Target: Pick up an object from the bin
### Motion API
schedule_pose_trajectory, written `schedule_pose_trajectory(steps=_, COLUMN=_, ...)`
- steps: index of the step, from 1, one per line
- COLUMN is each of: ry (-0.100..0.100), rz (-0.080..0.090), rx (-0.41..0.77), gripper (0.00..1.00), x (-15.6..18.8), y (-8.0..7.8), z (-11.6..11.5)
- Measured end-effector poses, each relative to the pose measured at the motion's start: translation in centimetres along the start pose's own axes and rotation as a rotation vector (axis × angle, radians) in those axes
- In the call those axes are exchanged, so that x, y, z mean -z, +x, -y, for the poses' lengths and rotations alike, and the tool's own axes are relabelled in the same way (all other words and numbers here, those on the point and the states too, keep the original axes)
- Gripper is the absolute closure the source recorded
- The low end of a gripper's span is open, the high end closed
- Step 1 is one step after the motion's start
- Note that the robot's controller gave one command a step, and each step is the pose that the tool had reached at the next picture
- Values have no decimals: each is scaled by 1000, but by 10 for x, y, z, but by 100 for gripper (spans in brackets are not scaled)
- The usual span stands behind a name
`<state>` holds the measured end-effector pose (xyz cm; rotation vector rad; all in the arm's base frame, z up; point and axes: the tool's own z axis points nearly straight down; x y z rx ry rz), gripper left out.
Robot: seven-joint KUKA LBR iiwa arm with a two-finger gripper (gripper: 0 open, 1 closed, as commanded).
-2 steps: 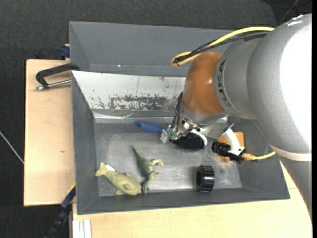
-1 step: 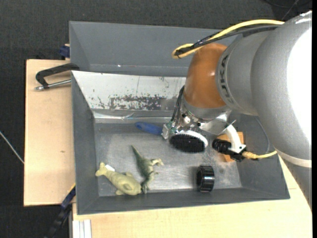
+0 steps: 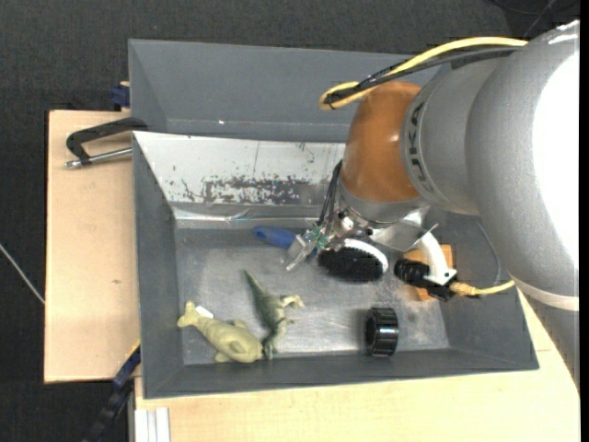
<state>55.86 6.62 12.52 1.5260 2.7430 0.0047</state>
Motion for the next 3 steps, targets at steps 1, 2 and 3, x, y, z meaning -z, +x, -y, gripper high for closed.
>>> schedule_pose_trajectory(steps=1, ry=-2, rz=-1, rx=-174, gripper=0, x=-52, y=-24, z=6)
schedule_pose_trajectory(steps=2, ry=-5, rz=-1, rx=-171, gripper=100, x=-51, y=-23, z=5)
schedule_pose_trajectory(steps=3, ry=-4, rz=1, rx=-129, gripper=100, x=114, y=2, z=5)
